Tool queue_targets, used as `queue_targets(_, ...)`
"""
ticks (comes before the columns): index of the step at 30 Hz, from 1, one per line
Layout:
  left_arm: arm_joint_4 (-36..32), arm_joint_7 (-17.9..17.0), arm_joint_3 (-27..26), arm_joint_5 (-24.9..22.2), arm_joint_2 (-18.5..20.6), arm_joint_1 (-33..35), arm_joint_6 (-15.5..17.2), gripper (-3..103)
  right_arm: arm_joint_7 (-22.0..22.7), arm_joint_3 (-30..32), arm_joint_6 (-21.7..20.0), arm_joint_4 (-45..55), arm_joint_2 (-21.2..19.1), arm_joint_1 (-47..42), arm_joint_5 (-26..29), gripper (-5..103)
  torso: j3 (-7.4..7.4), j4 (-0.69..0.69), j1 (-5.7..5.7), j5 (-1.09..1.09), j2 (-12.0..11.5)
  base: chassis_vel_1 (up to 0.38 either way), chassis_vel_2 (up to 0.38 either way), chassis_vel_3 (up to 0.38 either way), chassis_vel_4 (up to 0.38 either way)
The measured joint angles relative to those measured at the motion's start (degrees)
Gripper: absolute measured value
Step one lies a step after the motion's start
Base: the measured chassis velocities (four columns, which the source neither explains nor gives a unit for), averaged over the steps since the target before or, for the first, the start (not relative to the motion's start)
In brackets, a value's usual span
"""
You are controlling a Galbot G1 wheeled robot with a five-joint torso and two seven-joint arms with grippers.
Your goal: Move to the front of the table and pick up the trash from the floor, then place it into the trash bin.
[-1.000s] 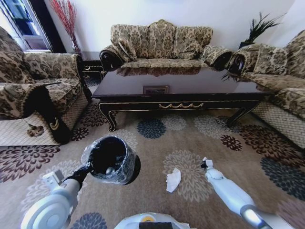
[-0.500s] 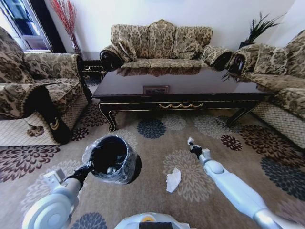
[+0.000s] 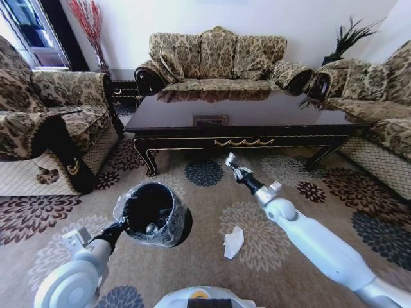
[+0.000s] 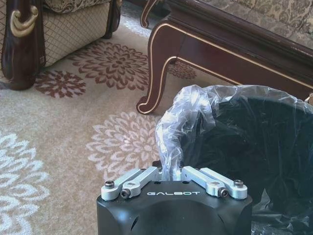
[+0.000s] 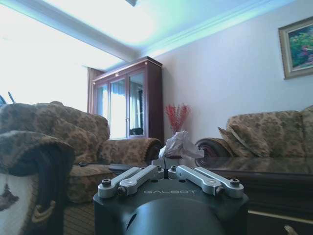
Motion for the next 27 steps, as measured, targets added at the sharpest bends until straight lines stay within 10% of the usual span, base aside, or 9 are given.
queue_targets(10, 0.0, -0.3, 0.0, -1.0, 0.0, -1.2, 0.0, 3, -3.3, -6.2, 5.3, 3.9, 1.3, 6.3, 2.3, 0, 0.00, -0.01, 0.00, 0.01, 0.0, 0.000, 0.000, 0.000, 0.000)
queue_targets(27, 0.6, -2.3, 1.3, -4.3, 0.0, -3.2, 1.0, 3, -16.8, -18.5, 13.8, 4.3, 0.3, 10.3, -11.6, 0, 0.00, -0.01, 0.00, 0.02, 0.0, 0.000, 0.000, 0.000, 0.000)
